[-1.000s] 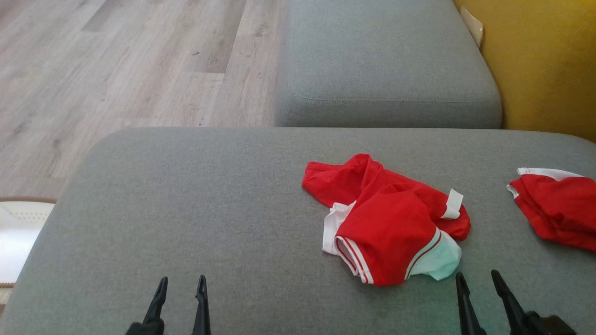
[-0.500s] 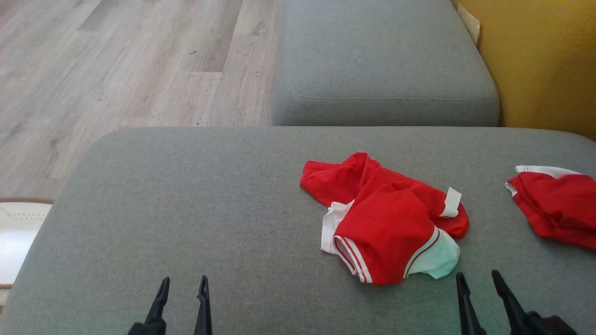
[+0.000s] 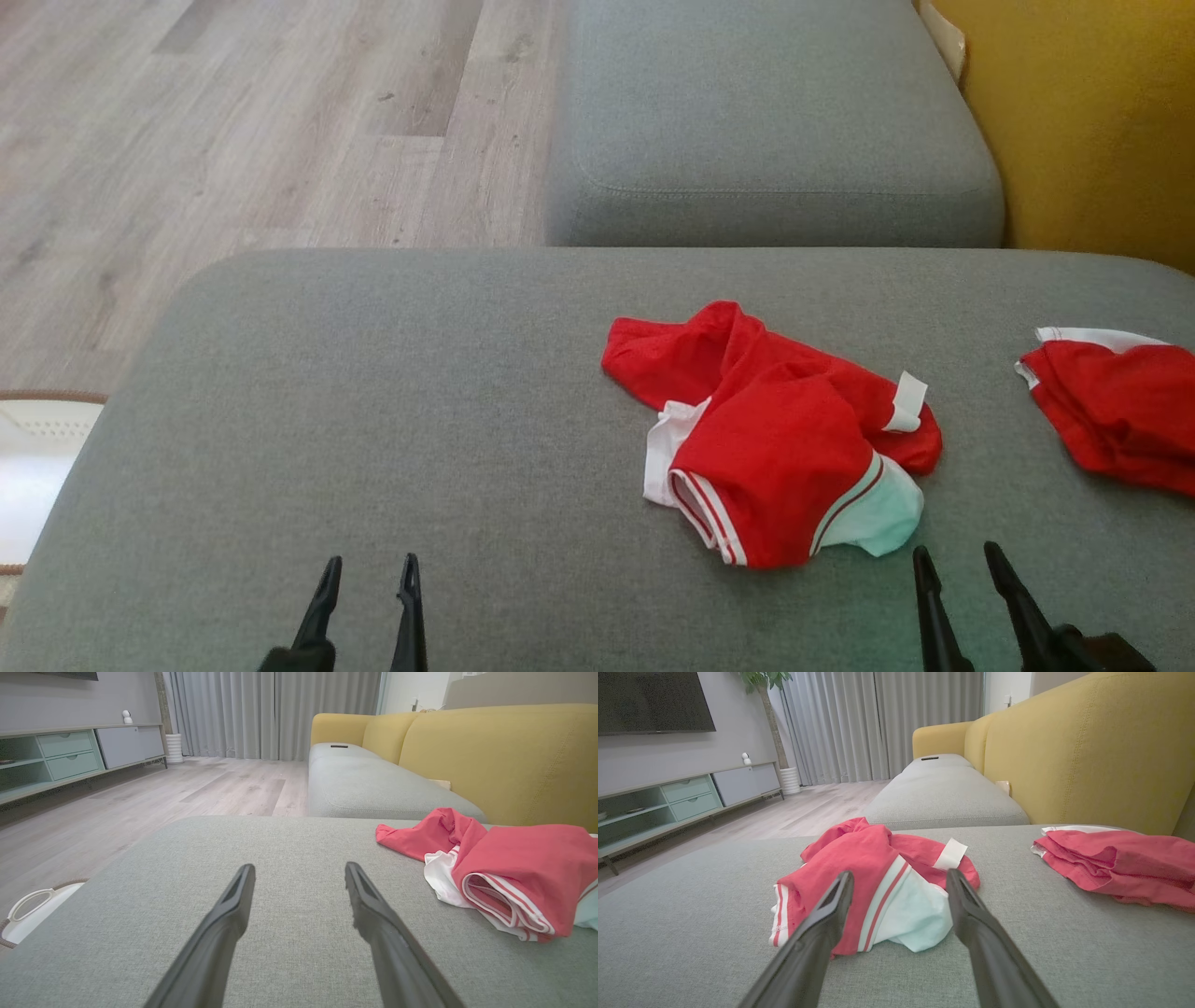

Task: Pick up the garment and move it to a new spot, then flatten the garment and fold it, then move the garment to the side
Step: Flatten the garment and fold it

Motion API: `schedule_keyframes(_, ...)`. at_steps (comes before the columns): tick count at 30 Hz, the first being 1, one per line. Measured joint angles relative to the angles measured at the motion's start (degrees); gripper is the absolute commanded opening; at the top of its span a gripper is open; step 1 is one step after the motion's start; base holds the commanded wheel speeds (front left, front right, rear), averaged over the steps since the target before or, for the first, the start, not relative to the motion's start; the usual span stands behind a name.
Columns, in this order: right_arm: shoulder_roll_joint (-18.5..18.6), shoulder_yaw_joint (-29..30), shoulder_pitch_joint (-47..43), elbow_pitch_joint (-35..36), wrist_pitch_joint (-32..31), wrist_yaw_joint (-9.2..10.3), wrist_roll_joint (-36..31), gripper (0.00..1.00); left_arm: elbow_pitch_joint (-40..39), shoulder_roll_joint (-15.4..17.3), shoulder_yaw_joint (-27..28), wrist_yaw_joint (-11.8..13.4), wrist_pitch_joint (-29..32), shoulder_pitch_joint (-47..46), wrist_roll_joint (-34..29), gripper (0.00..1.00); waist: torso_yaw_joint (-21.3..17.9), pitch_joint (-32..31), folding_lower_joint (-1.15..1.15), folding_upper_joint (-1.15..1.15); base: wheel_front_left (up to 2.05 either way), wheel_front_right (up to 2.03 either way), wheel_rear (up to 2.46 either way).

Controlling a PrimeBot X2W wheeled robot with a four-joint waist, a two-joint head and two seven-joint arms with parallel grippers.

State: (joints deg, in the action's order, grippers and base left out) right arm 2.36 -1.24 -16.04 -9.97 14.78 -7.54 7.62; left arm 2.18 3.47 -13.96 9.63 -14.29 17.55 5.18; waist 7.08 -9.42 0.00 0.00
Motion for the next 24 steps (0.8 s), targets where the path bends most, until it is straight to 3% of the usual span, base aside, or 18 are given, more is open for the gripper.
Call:
schedule_keyframes(15,0.0,-0.45,0.02,0.12,0.0,0.0,0.04,1.0,0.0,-0.01,-1.98,-0.12,0.0,-0.3,-0.82,1.0,-0.5,2.2,0.0,0.0,0.0,0.0,0.0)
schedule_keyframes(24,0.0,-3.11,0.9,1.02,0.0,0.0,-1.2,1.0,7.28,-0.01,-14.23,-11.07,0.01,-6.89,7.54,1.0,-3.3,6.22,0.0,0.0,0.0,0.0,0.0)
